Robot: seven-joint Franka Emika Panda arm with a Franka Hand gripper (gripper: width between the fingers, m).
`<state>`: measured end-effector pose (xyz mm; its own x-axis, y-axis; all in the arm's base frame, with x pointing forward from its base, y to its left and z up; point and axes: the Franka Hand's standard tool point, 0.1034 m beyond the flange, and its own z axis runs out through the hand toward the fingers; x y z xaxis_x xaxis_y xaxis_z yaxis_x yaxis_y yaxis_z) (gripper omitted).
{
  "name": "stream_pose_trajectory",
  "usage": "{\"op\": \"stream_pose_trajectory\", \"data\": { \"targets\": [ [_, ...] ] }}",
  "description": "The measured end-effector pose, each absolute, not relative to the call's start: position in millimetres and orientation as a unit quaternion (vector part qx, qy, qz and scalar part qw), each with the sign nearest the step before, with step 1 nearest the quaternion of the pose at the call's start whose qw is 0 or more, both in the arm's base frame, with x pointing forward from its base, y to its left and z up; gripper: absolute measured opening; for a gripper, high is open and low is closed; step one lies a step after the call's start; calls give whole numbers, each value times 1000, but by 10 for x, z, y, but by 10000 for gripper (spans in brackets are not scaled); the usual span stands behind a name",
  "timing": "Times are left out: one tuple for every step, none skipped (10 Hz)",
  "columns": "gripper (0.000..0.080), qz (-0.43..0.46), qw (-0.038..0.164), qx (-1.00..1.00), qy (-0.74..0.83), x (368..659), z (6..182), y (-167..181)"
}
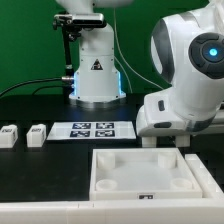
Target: Assemble one leg
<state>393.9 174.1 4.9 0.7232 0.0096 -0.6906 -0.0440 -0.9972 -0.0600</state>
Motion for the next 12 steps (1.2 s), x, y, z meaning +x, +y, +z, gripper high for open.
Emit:
{"op": "stream_pose_trajectory", "data": {
  "targets": [
    [291, 371, 37, -928, 9, 3961, 104, 1728],
    [291, 373, 38, -927, 10, 3996, 234, 1688],
    [291, 372, 40, -927, 13, 4046, 380, 1636],
    [291, 372, 41, -927, 15, 4087, 510, 1590],
    [292, 372, 44, -927, 17, 4135, 656, 1533],
    [292, 367, 46, -929, 19, 4177, 760, 1488],
    [292, 354, 47, -934, 20, 4209, 817, 1472],
    [292, 356, 46, -933, 20, 4184, 804, 1472],
    [292, 343, 47, -938, 21, 4219, 774, 1479],
    [292, 297, 50, -953, 24, 4294, 764, 1495],
    [292, 264, 49, -963, 24, 4280, 774, 1492],
    [292, 213, 51, -975, 26, 4320, 768, 1497]
  ]
}}
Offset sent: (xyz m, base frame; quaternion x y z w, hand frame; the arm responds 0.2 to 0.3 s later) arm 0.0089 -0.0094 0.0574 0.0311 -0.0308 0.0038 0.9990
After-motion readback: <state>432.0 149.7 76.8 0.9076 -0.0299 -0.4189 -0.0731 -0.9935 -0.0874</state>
